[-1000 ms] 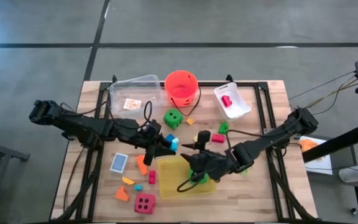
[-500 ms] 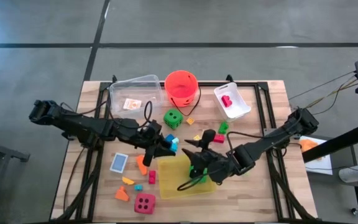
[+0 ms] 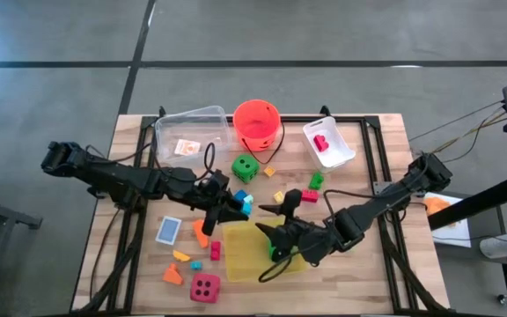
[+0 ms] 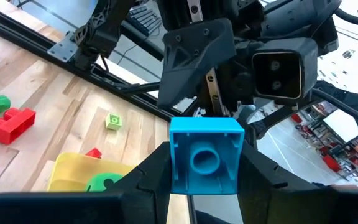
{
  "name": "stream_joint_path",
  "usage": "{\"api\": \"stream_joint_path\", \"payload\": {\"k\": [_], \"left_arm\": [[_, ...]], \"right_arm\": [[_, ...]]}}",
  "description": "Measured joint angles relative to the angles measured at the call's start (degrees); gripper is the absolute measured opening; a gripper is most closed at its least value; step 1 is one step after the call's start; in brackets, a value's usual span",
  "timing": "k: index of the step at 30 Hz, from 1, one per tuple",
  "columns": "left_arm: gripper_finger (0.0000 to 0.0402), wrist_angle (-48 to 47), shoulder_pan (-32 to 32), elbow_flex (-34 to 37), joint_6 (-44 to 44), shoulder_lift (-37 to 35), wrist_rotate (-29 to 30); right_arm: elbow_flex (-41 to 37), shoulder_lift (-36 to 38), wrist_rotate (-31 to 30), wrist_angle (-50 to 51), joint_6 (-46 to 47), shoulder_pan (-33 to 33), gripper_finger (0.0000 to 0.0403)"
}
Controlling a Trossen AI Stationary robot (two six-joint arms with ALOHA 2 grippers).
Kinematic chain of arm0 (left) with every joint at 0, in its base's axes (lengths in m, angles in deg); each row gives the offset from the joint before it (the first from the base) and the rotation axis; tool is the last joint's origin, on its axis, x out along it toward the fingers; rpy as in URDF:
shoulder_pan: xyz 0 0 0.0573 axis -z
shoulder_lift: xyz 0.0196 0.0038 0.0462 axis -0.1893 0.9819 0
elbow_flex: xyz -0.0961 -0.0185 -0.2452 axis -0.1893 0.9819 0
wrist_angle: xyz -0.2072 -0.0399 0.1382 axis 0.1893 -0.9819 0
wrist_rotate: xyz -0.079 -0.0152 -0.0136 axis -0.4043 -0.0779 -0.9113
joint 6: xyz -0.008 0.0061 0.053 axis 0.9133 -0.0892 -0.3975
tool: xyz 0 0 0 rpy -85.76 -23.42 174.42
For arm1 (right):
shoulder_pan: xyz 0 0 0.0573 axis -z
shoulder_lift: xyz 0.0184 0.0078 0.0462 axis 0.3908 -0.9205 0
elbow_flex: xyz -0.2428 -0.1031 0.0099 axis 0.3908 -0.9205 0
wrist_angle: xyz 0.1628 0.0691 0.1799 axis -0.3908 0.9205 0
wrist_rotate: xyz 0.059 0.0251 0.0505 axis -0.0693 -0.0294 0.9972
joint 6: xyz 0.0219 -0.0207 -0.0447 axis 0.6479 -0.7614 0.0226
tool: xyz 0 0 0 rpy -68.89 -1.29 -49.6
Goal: Pick & Place Toys
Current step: Put the light blue game piece into the white bin
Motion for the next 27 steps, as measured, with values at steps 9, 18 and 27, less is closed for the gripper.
{"api": "stream_joint_path", "payload": {"k": [9, 18, 27], "left_arm": [[0.0124, 1.38, 0.00, 0.00, 0.01, 0.00, 0.00], [0.0124, 2.32, 0.00, -0.07, 0.02, 0.00, 0.00], [0.0124, 3.12, -0.02, -0.04, 0.09, 0.00, 0.00]], "right_arm": [[-0.02, 0.02, -0.54, -5.11, 9.07, 1.31, 0.0364], [-0.02, 0.02, -0.09, -5.74, 9.77, 2.00, 0.0378], [0.22, 0.00, 3.98, -9.48, -6.26, 1.90, 0.0378]]}}
